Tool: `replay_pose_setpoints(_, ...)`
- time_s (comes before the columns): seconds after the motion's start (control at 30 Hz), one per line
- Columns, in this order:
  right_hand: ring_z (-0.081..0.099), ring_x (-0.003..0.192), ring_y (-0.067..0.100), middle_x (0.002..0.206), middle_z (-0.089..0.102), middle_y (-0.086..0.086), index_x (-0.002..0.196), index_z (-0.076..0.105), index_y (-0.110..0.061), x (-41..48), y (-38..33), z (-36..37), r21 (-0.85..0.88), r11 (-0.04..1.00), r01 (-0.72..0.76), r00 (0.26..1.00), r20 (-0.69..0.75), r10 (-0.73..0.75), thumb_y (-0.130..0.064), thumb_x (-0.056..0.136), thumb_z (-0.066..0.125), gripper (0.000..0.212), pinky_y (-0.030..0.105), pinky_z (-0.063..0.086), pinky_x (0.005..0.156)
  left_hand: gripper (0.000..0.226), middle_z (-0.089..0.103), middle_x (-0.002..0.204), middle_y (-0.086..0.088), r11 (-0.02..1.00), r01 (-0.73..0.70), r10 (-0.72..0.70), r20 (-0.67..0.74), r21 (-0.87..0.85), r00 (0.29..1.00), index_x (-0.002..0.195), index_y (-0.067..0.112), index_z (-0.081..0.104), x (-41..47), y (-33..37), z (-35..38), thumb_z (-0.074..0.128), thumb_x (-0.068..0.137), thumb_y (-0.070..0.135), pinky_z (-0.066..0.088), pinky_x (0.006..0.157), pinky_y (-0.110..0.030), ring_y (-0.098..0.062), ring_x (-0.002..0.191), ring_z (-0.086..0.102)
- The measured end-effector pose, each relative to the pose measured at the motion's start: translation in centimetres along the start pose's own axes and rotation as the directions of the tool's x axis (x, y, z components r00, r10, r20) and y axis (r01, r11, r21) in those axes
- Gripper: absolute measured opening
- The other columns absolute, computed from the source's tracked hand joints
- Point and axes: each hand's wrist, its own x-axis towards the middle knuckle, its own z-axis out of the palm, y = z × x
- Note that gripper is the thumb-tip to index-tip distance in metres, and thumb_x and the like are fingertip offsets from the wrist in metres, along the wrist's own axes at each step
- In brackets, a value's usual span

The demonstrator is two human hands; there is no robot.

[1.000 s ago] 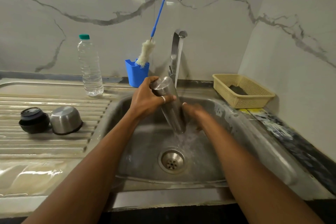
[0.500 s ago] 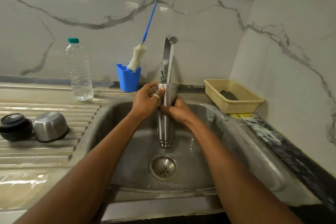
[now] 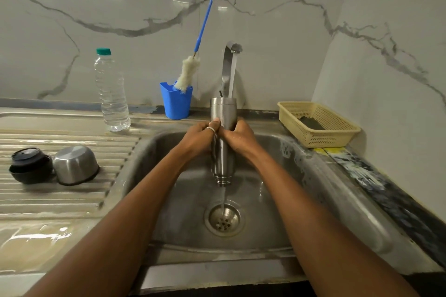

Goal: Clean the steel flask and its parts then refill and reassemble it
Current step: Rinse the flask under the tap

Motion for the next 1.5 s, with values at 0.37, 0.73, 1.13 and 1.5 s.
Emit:
replay_pose_setpoints(0.37,0.066,0.091,0.015,0.098,0.064,-0.006,0.131,0.054,-0.018,-0.1,-0.9,0.0,-0.099,0.974,0.203,0.979,0.002,-0.203,-0.026,0.085,0.079,0.053,0.029,0.056,0.08,0.066,0.063,0.12,0.002,0.992,-0.099,0.091,-0.103,-0.074,0.991,0.145,0.021,0.04,-0.1,-0.2,0.6,0.072,0.091,0.043,0.06,0.088,-0.048,-0.019,0.106,0.066)
replay_pose_setpoints(0.73,0.066,0.087,0.015,0.101,0.068,0.001,0.101,0.061,-0.03,-1.5,-0.7,-3.1,-0.135,0.989,-0.06,0.972,0.216,0.088,-0.059,0.083,0.075,0.038,0.038,0.059,0.077,0.056,0.062,0.124,-0.006,0.928,-0.099,0.004,-0.255,-0.359,0.967,0.135,0.016,0.042,-0.3,0.0,0.6,0.07,0.093,0.039,0.064,0.075,-0.038,-0.023,0.103,0.07)
replay_pose_setpoints(1.13,0.067,0.109,0.032,0.115,0.069,0.02,0.111,0.06,-0.002,-1.7,-0.5,-4.8,0.785,0.524,-0.332,0.932,0.184,0.313,-0.008,0.079,0.083,0.04,0.038,0.058,0.094,0.045,0.065,0.118,-0.014,0.623,0.008,-0.231,-0.175,-0.782,0.957,0.138,0.013,0.042,-0.4,0.3,0.1,0.06,0.101,0.032,0.063,0.074,-0.045,-0.028,0.1,0.07)
replay_pose_setpoints(1.5,0.072,0.093,0.02,0.094,0.077,-0.003,0.1,0.073,-0.026,-0.1,-1.2,-2.0,0.354,0.933,-0.061,0.987,-0.118,0.109,-0.038,0.069,0.091,0.037,0.041,0.061,0.084,0.041,0.076,0.069,-0.002,0.78,0.349,-0.21,-0.309,0.518,0.928,0.088,0.011,0.072,-1.2,-2.1,-1.2,0.059,0.095,0.049,0.064,0.074,-0.034,-0.014,0.063,0.075)
